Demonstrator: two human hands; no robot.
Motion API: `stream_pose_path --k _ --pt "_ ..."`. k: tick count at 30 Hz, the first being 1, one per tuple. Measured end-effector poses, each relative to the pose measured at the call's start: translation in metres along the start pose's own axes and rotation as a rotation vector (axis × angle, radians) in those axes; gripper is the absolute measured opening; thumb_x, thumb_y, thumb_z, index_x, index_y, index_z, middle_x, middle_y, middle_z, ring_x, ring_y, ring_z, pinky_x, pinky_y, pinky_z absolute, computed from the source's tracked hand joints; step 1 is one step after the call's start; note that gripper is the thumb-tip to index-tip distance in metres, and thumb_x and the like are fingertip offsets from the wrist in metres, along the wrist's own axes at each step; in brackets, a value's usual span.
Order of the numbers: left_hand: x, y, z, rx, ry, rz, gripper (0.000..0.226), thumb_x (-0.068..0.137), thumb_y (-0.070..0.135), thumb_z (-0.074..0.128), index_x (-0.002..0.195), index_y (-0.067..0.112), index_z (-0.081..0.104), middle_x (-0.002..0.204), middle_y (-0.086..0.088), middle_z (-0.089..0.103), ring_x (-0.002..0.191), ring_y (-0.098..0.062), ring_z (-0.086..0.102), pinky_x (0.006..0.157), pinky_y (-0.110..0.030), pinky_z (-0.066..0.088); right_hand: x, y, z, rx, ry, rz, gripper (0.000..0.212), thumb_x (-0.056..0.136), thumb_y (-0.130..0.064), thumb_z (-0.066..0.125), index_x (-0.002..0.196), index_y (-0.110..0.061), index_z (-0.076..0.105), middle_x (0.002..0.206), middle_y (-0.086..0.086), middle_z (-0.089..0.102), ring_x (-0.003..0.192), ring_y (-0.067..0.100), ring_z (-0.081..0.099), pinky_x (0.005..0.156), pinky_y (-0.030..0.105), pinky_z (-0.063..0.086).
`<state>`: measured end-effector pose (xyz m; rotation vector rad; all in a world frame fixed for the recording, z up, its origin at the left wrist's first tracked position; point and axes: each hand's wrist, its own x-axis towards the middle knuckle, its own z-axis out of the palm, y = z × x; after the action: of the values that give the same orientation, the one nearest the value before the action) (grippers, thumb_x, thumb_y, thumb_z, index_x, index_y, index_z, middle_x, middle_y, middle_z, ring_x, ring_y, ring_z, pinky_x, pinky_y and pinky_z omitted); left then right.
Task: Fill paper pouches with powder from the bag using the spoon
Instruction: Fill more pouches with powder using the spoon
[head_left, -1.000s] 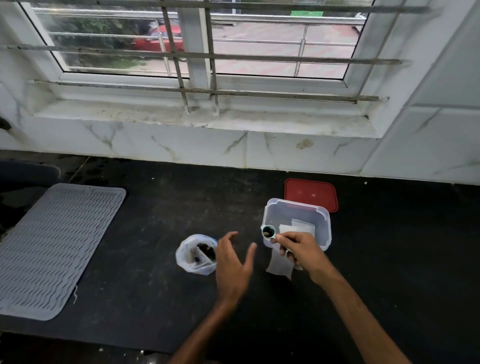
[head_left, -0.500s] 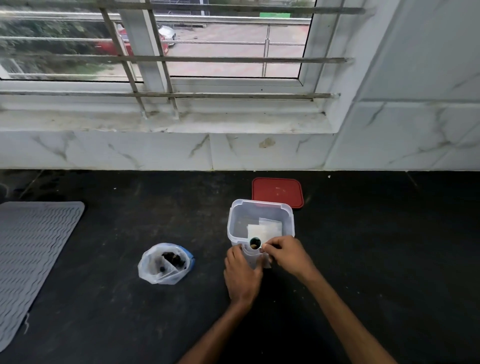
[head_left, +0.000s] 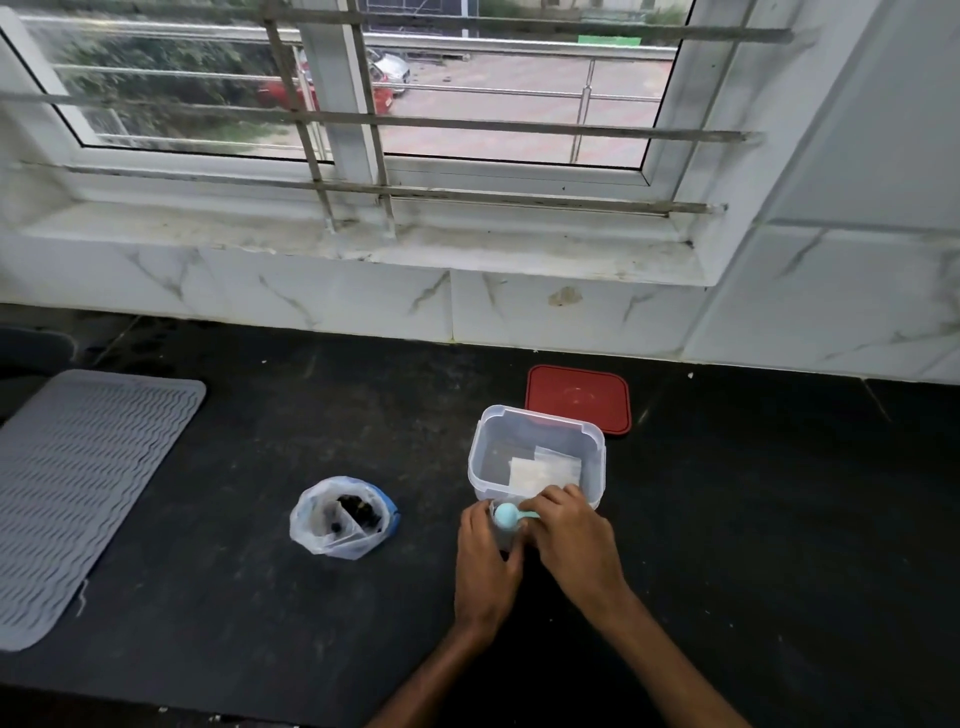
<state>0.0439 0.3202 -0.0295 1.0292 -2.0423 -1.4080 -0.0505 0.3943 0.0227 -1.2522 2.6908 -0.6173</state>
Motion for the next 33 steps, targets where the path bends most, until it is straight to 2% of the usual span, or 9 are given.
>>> stream_pose_path --k 4,9,16,18,20,23,26,29,33 --pt "0.001 -0.003 -0.001 0.054 -0.01 0.016 0.043 0.087 0.036 0.068 0.125 0.03 0.048 0.12 0.018 0.048 0.109 0.006 0.051 0.084 -0.005 0.042 0.002 0.005 -0.004 0.138 0.063 0.101 0.018 0.088 -0.026 0.073 0.105 -0.025 0.075 0.108 -0.011 0.07 0.099 0.008 0.062 0.079 0.025 0.055" --pt "0.003 -0.005 -0.008 0.142 -0.019 0.003 0.057 0.082 0.048 0.069 0.132 0.031 0.047 0.127 0.02 0.048 0.114 0.001 0.051 0.089 -0.014 0.044 0.008 0.008 -0.007 0.334 0.066 0.246 0.017 0.087 -0.031 0.074 0.101 -0.022 0.077 0.105 -0.01 0.072 0.093 0.006 0.065 0.084 0.023 0.055" --pt "0.005 -0.004 -0.028 0.094 -0.065 -0.003 0.068 0.074 0.06 0.069 0.132 0.036 0.043 0.128 0.022 0.047 0.116 0.001 0.052 0.09 -0.017 0.048 0.015 0.003 -0.01 0.611 0.076 0.384 0.01 0.085 -0.023 0.076 0.095 -0.021 0.077 0.094 -0.013 0.074 0.089 0.003 0.068 0.088 0.032 0.058" --pt "0.006 -0.003 -0.037 0.103 0.009 0.039 0.059 0.079 0.056 0.068 0.13 0.036 0.045 0.127 0.022 0.049 0.115 0.002 0.052 0.092 -0.019 0.048 0.018 -0.009 -0.012 0.686 0.08 0.367 0.007 0.086 -0.019 0.075 0.088 -0.027 0.076 0.087 -0.017 0.072 0.085 0.0 0.067 0.086 0.028 0.058" --pt "0.011 0.0 -0.056 0.077 0.195 0.065 0.046 0.085 0.046 0.068 0.125 0.033 0.049 0.123 0.018 0.053 0.114 0.001 0.052 0.093 -0.021 0.045 0.022 -0.028 -0.01 0.726 0.056 0.313 0.01 0.087 -0.019 0.073 0.086 -0.029 0.074 0.082 -0.017 0.072 0.085 -0.003 0.066 0.084 0.023 0.054" --pt "0.031 -0.011 -0.105 -0.022 0.52 0.007 0.039 0.086 0.023 0.071 0.12 0.023 0.052 0.117 0.007 0.055 0.11 -0.01 0.054 0.095 -0.03 0.045 0.028 -0.066 0.005 0.671 -0.031 0.216 0.006 0.09 -0.025 0.07 0.092 -0.027 0.075 0.077 -0.013 0.072 0.08 -0.004 0.066 0.076 0.011 0.047" --pt "0.053 -0.044 -0.158 0.074 0.719 -0.157 0.052 0.08 0.021 0.077 0.124 0.01 0.051 0.125 -0.011 0.054 0.118 -0.028 0.051 0.102 -0.043 0.044 0.04 -0.106 0.034 0.529 -0.142 0.085 0.009 0.092 -0.031 0.067 0.099 -0.029 0.074 0.079 -0.013 0.071 0.077 -0.004 0.066 0.073 0.011 0.049" --pt "0.06 -0.069 -0.18 0.201 0.635 -0.363 0.078 0.074 0.036 0.083 0.132 0.001 0.045 0.137 -0.021 0.048 0.127 -0.039 0.045 0.103 -0.047 0.039 0.054 -0.138 0.065 0.33 -0.179 -0.024 0.014 0.094 -0.033 0.063 0.102 -0.027 0.074 0.088 -0.01 0.073 0.078 0.001 0.066 0.076 0.019 0.054" --pt "0.065 -0.082 -0.179 0.264 0.432 -0.405 0.091 0.069 0.049 0.082 0.138 0.006 0.042 0.141 -0.016 0.048 0.13 -0.035 0.045 0.103 -0.046 0.04 0.063 -0.156 0.092 0.173 -0.219 -0.056 0.017 0.095 -0.032 0.06 0.099 -0.023 0.073 0.089 -0.004 0.074 0.079 0.007 0.068 0.075 0.027 0.057"
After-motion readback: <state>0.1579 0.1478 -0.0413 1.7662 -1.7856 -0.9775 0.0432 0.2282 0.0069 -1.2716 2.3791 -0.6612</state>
